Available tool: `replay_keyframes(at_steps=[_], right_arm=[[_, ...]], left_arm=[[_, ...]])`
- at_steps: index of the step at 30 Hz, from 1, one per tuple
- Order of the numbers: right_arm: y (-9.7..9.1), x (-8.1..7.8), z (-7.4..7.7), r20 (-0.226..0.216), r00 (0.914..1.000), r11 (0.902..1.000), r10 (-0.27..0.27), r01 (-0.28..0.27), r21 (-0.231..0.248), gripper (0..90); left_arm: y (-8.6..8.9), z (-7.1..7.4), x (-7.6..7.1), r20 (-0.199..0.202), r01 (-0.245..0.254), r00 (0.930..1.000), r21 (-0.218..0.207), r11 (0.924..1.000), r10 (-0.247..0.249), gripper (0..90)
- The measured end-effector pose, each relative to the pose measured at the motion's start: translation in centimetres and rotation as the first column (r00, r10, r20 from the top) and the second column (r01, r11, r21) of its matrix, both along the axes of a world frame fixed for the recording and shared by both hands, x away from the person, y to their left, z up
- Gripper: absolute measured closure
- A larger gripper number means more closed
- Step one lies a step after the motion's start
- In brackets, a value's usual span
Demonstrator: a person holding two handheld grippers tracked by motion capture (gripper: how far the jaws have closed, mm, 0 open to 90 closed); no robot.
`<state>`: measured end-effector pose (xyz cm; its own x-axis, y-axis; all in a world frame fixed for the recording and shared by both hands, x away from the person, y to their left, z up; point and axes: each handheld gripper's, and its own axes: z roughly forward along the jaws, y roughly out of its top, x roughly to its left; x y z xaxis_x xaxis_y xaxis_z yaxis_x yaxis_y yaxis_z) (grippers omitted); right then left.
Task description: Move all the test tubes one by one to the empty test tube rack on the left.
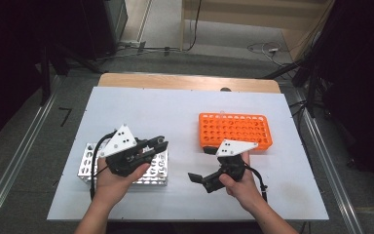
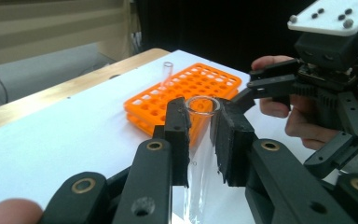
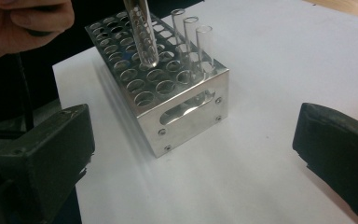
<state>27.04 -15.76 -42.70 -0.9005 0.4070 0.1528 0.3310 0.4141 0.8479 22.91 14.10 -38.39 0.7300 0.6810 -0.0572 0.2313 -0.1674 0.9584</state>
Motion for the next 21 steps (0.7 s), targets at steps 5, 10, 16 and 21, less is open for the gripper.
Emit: replay_keyframes(at_steps=[5,10,16,21], right_arm=[[-0.3,0.2,0.0,0.007,1.0000,1.0000,-0.002,0.002,0.002,0.0],[-0.5,0.3,-0.1,0.006,0.9999,0.9999,-0.011,0.011,-0.003,0.0],[-0.7,0.5,-0.1,0.007,0.9999,0.9999,-0.013,0.013,-0.004,0.0],[-0.9,0.6,-0.2,0.006,0.9998,0.9998,-0.018,0.018,-0.003,0.0]], left_arm=[[1.4,0.1,0.1,0.004,-0.044,0.9990,-0.001,0.9990,0.044,76.4],[2.7,0.1,0.4,0.003,-0.084,0.9964,-0.008,0.9964,0.084,76.4],[3.9,-0.1,0.6,0.003,-0.128,0.9918,-0.010,0.9918,0.128,76.4],[4.5,-0.5,0.8,0.003,-0.170,0.9855,-0.003,0.9855,0.170,76.4]])
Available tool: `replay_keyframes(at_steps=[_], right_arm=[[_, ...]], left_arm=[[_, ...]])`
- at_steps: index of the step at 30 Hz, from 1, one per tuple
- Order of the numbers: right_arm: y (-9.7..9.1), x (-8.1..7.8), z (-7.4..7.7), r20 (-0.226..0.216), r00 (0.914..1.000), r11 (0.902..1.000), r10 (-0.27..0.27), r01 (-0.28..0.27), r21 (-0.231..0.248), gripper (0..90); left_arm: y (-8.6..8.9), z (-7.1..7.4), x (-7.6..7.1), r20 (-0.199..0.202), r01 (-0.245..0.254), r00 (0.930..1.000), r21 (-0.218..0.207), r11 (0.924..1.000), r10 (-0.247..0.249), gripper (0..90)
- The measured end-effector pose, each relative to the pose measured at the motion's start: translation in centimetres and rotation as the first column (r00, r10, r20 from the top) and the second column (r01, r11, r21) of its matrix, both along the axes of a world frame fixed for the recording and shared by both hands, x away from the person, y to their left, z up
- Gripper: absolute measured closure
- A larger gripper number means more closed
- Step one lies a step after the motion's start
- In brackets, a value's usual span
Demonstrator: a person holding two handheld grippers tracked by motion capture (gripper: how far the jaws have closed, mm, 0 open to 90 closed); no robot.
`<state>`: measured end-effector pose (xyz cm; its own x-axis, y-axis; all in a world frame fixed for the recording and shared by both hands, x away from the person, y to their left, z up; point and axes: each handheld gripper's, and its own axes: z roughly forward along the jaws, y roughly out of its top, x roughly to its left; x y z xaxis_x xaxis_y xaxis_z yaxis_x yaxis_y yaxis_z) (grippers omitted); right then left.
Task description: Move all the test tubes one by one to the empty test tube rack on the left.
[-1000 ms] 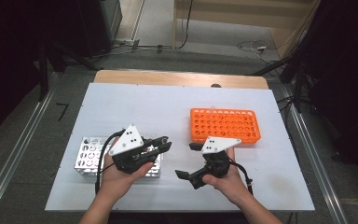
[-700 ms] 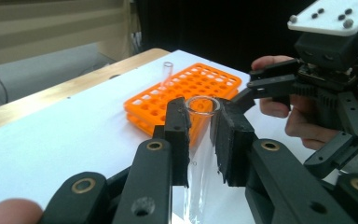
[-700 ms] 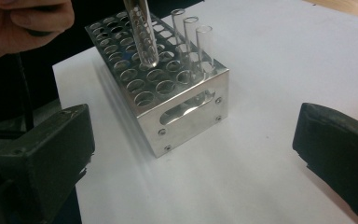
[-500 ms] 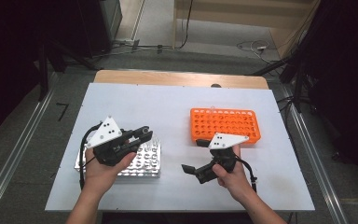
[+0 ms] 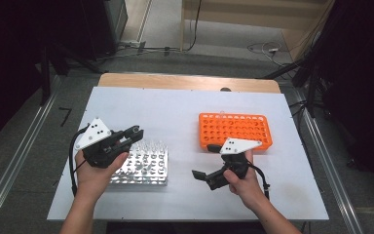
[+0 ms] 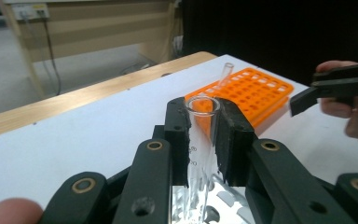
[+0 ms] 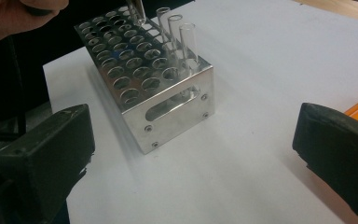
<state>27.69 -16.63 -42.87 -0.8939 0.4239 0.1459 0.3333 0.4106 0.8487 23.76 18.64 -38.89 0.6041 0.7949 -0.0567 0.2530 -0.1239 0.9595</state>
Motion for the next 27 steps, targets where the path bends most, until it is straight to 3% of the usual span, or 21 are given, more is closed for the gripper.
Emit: replay_keyframes(at_steps=[13,27], right_arm=[[-0.3,0.1,0.0,0.002,0.9999,0.9999,-0.011,0.011,-0.001,0.0],[-0.4,0.2,0.0,0.007,0.9998,0.9998,-0.019,0.019,-0.006,0.0]], left_arm=[[0.8,-1.4,0.9,-0.019,-0.090,0.9958,-0.008,0.9959,0.090,76.5],[0.8,-3.2,1.8,-0.037,-0.120,0.9922,-0.021,0.9925,0.119,76.5]])
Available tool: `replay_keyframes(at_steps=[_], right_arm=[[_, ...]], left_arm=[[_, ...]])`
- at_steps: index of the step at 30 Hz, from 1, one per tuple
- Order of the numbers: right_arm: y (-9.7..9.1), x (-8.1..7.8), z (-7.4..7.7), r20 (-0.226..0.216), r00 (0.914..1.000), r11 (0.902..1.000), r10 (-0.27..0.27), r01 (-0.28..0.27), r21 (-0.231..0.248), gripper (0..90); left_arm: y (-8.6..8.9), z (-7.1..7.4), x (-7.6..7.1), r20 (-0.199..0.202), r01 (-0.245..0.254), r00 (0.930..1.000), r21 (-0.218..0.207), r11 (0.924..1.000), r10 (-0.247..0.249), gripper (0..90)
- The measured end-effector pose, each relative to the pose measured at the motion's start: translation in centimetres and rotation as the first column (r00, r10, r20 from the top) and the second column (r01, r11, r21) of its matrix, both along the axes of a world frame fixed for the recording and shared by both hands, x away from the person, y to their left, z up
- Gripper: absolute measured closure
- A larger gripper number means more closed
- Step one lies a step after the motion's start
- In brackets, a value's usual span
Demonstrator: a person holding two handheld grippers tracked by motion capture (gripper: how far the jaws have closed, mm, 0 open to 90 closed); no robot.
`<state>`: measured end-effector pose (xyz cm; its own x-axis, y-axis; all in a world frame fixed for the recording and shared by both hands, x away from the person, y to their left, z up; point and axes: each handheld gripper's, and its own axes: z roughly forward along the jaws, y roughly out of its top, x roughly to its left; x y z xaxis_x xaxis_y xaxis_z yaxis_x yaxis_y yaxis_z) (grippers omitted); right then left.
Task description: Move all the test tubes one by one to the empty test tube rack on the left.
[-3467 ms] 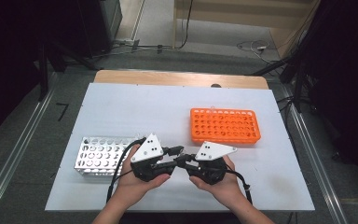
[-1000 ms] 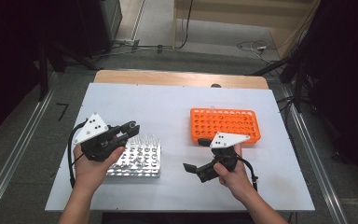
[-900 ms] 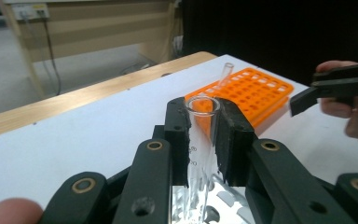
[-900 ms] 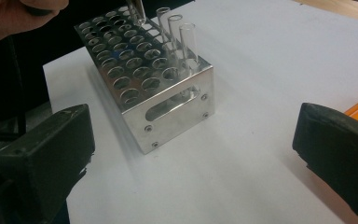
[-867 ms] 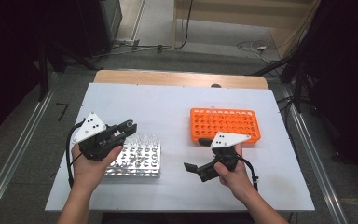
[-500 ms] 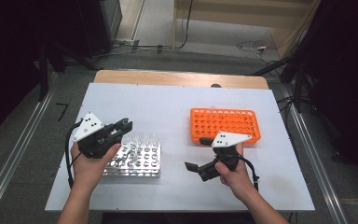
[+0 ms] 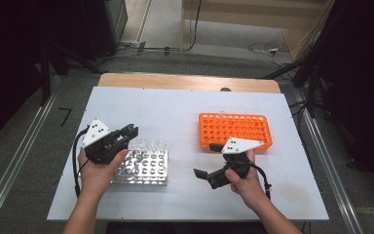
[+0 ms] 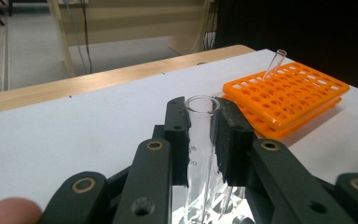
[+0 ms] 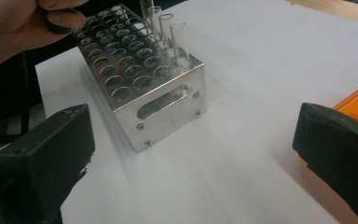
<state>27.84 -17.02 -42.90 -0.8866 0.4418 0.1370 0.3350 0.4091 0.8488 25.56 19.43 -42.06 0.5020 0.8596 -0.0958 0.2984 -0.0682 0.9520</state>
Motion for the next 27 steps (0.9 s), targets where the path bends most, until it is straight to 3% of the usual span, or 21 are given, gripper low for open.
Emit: replay_keyframes(at_steps=[12,19,24,27], right_arm=[[0.0,0.0,-0.1,-0.002,1.0000,1.0000,-0.009,0.009,-0.003,0.0],[-0.1,0.1,-0.1,0.000,0.9999,0.9999,-0.010,0.010,-0.003,0.0],[-0.2,0.1,-0.1,-0.001,0.9999,0.9999,-0.015,0.015,-0.005,0.0],[-0.2,0.1,-0.1,0.001,0.9999,0.9999,-0.016,0.016,-0.002,0.0]], left_arm=[[-0.6,-0.6,0.2,-0.029,0.005,0.9996,0.035,0.9994,-0.004,76.1],[-0.5,-0.9,0.5,-0.083,0.014,0.9965,0.040,0.9991,-0.011,75.8],[-0.7,-1.2,0.7,-0.130,0.032,0.9912,0.071,0.9970,-0.022,75.8],[-0.7,-1.1,0.7,-0.139,0.033,0.9901,0.081,0.9962,-0.021,75.7]])
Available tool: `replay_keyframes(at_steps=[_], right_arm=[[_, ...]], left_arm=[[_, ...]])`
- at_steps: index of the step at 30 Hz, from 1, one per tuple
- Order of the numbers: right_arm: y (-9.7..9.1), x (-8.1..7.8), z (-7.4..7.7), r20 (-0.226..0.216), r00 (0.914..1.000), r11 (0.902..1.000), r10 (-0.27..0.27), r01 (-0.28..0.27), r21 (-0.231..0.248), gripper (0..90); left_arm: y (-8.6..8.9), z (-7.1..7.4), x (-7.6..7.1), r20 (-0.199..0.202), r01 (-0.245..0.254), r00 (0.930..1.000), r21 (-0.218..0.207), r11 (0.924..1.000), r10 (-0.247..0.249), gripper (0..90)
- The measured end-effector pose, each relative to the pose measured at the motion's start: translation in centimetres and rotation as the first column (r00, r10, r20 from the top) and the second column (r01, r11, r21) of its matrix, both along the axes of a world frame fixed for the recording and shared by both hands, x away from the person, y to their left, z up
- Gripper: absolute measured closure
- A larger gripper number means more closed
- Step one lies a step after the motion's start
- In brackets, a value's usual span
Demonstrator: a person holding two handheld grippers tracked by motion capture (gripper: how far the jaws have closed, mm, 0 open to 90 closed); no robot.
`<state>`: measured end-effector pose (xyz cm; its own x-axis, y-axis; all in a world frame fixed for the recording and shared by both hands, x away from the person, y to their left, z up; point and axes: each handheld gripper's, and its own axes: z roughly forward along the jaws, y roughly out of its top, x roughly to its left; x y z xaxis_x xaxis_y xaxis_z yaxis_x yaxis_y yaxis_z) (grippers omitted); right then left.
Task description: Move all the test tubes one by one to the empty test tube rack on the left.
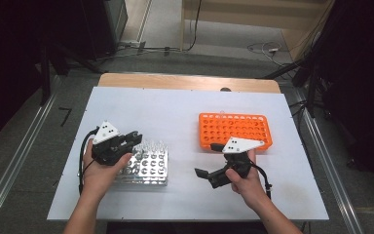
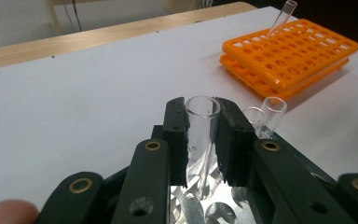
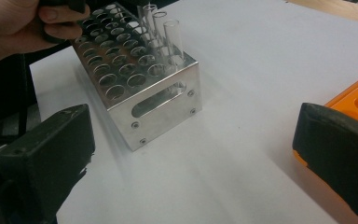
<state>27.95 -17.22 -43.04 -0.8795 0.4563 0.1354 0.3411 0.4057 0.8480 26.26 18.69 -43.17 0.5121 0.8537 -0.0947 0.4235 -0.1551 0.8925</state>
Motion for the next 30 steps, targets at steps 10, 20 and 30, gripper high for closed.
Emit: replay_keyframes(at_steps=[10,20,30], right_arm=[[0.0,0.1,-0.1,-0.003,1.0000,1.0000,0.001,-0.001,-0.007,0.0],[-0.1,0.2,-0.2,-0.006,1.0000,1.0000,0.002,-0.002,-0.008,0.0],[-0.1,0.3,-0.3,-0.007,1.0000,1.0000,0.002,-0.002,-0.005,0.0]], left_arm=[[0.1,-0.1,0.1,-0.052,0.003,0.9987,0.019,0.9998,-0.003,75.1],[0.2,0.4,-0.2,-0.028,-0.008,0.9996,-0.025,0.9997,0.007,58.3],[0.2,1.3,-0.7,0.001,0.006,1.0000,-0.120,0.9928,-0.006,29.6]])
